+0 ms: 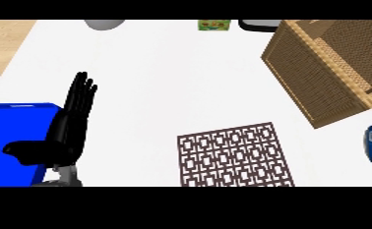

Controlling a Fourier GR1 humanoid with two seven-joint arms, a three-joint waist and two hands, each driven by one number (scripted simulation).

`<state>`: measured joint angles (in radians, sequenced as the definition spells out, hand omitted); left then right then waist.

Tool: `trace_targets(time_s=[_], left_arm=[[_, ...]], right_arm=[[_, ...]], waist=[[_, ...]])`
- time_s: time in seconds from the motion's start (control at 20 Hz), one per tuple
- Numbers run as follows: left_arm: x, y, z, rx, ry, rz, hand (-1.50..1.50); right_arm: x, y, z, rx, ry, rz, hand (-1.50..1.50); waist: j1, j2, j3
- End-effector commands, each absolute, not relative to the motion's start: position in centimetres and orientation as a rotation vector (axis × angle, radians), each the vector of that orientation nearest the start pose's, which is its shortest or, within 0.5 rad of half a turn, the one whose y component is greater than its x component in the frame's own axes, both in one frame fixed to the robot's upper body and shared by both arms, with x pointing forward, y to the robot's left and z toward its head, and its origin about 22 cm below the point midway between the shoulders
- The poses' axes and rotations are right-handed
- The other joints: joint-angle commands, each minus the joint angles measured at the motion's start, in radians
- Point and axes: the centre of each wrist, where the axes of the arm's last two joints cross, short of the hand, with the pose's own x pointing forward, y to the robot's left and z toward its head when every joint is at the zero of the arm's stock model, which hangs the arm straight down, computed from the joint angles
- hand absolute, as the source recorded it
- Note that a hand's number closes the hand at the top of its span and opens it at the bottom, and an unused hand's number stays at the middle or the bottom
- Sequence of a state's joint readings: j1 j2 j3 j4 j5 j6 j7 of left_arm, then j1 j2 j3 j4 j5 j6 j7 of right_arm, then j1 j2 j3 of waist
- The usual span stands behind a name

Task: Pick the can from the placemat and place it in the basket

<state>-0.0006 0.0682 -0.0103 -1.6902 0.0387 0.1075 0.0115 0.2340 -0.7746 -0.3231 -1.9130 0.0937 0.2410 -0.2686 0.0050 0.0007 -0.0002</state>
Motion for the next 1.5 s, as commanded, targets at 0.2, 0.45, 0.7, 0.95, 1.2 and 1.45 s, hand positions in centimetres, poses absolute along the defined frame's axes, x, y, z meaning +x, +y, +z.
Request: trace_targets(time_s=[0.2,0.45,0.7,0.95,1.2,1.45], left_arm=[[22.9,23.8,2.7,0.108,-1.673,0.033,0.00],[24.3,22.7,2.4,0.067,-1.686,0.038,0.00],[23.8,21.9,4.3,0.072,-1.666,0.045,0.00],[24.1,23.4,3.1,0.089,-1.682,0.043,0.00],[24.6,22.8,2.4,0.057,-1.674,0.030,0.00],[25.8,23.6,5.7,0.081,-1.690,0.061,0.00]], right_arm=[[23.5,-43.8,15.3,-0.677,-1.752,0.865,1.50],[26.6,-43.9,12.5,-0.712,-1.723,0.896,1.50],[29.1,-44.9,12.6,-0.742,-1.672,0.971,1.50],[28.7,-45.8,9.8,-0.746,-1.650,1.021,1.50],[32.0,-46.9,10.2,-0.710,-1.656,0.940,1.50],[32.0,-46.9,8.1,-0.699,-1.635,0.935,1.50]], waist=[[0.005,0.000,0.001],[0.006,0.002,0.001],[0.013,0.002,0.001],[0.003,0.001,0.001],[0.013,0.004,0.001],[0.008,0.003,0.001]])
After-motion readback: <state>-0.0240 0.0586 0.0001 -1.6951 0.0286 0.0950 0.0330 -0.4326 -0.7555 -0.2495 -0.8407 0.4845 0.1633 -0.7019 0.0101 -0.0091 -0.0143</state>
